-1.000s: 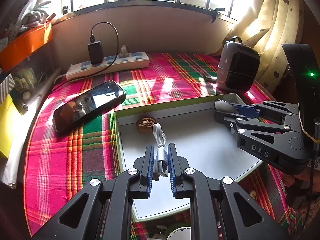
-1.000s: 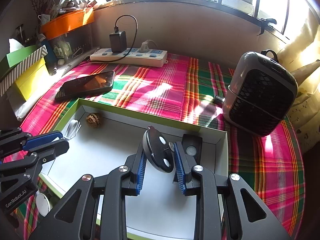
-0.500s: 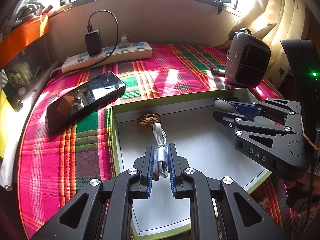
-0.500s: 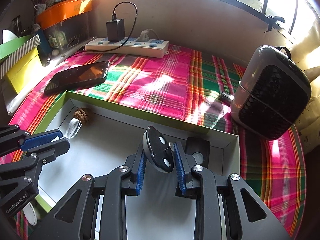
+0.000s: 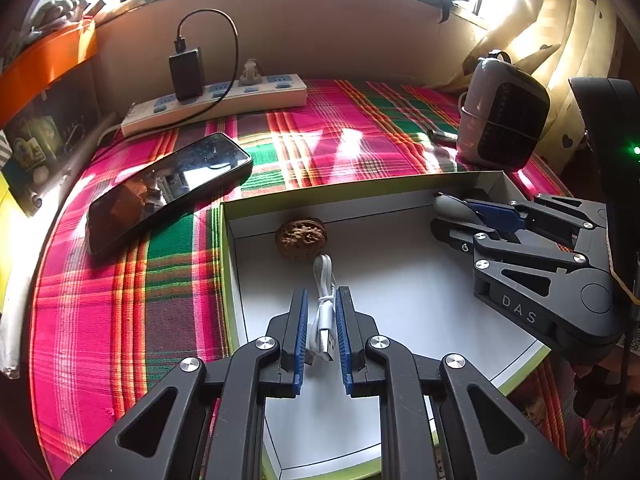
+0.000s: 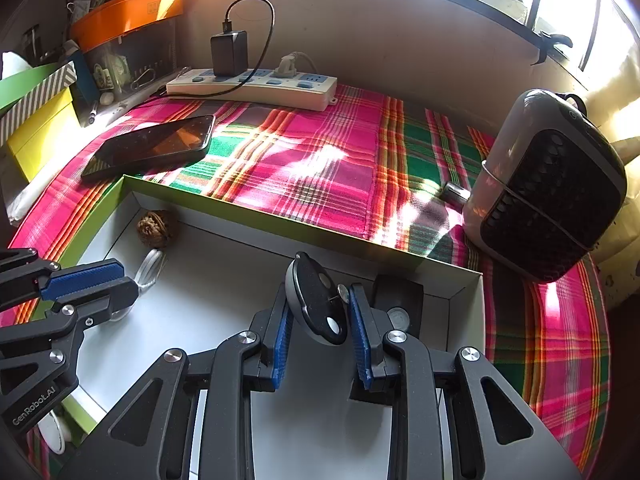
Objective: Organize objects
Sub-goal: 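Lower the cable into the box with the left tool while the right tool lowers the round device, then open the left tool to release the cable while the right tool releases the round device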
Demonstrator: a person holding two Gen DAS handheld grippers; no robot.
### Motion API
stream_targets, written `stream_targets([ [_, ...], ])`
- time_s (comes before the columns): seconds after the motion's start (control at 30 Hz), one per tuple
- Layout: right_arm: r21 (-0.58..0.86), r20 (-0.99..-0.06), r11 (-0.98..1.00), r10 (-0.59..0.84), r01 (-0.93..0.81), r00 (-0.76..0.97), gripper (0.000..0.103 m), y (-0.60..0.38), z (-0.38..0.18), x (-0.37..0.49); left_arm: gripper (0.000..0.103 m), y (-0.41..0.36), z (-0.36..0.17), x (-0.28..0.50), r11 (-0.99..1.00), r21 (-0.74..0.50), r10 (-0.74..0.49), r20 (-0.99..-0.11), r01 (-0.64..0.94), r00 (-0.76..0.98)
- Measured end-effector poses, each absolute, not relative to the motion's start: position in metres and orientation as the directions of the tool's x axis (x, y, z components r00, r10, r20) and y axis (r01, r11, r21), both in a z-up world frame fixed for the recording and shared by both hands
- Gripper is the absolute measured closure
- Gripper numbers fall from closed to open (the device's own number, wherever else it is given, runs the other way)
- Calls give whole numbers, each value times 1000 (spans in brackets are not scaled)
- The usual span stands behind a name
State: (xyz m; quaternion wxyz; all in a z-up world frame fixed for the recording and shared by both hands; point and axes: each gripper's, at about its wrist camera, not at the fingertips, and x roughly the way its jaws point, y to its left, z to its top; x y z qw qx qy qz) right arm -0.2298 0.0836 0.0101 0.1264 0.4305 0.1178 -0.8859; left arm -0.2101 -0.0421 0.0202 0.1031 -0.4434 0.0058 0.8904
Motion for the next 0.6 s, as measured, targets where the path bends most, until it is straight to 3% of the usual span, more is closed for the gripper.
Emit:
stream_targets([
  [0.5,-84,-792,-944,-132,320,-596,74,83,11,-231,88,-43,20,-210,-977,-98,192,-796,-191,-574],
  [0.6,-72,-792,-944,-143,323,-594,70,83,11,-230,86,-43,21,-210,-976,-102,197,-796,-195,-573],
])
